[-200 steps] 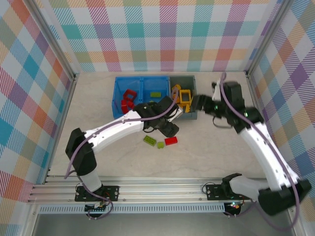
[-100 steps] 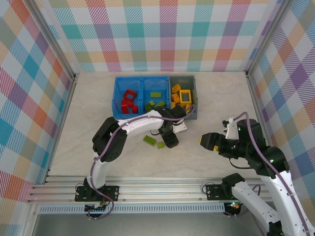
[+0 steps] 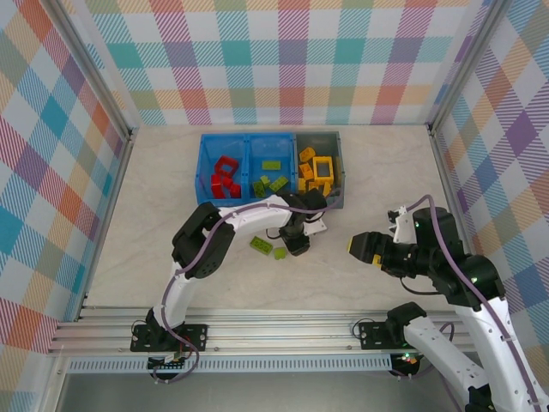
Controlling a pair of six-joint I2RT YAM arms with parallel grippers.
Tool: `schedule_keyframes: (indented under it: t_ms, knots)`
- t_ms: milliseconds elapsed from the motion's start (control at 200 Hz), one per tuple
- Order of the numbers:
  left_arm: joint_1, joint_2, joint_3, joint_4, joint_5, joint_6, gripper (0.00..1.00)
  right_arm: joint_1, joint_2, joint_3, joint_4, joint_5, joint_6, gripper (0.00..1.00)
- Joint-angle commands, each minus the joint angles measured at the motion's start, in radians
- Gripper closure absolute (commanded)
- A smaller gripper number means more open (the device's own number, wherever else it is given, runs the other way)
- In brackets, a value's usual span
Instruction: Sort the legos into containers by color
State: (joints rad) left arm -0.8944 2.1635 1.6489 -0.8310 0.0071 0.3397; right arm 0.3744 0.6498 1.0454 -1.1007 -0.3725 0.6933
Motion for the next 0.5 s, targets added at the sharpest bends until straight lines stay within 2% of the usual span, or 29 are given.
schedule_keyframes:
  t_ms: [0,105,265,325,420,495]
  knots:
    - [-0.003,-0.042,-0.044,0.059,0.004,-0.032,0.7,0.001,0.003,-0.014,0.012,-0.017,0.003,0.24]
    - [-0.002,-0.144,-0.112,0.121,-0.023,-0.117,0.72,0.002,0.018,-0.022,0.024,-0.015,-0.019,0.25]
    - [0.058,-0.425,-0.235,0.184,-0.02,-0.291,0.75,0.024,0.075,0.011,0.044,0.023,-0.128,0.28]
    - [0.12,-0.53,-0.278,0.191,0.007,-0.361,0.75,0.1,0.129,0.049,0.077,0.073,-0.169,0.29]
    - [0.271,-0.643,-0.322,0.175,0.086,-0.457,0.76,0.349,0.255,0.122,0.143,0.251,-0.205,0.28]
    - [0.407,-0.685,-0.33,0.16,0.162,-0.492,0.76,0.511,0.375,0.181,0.231,0.334,-0.233,0.28]
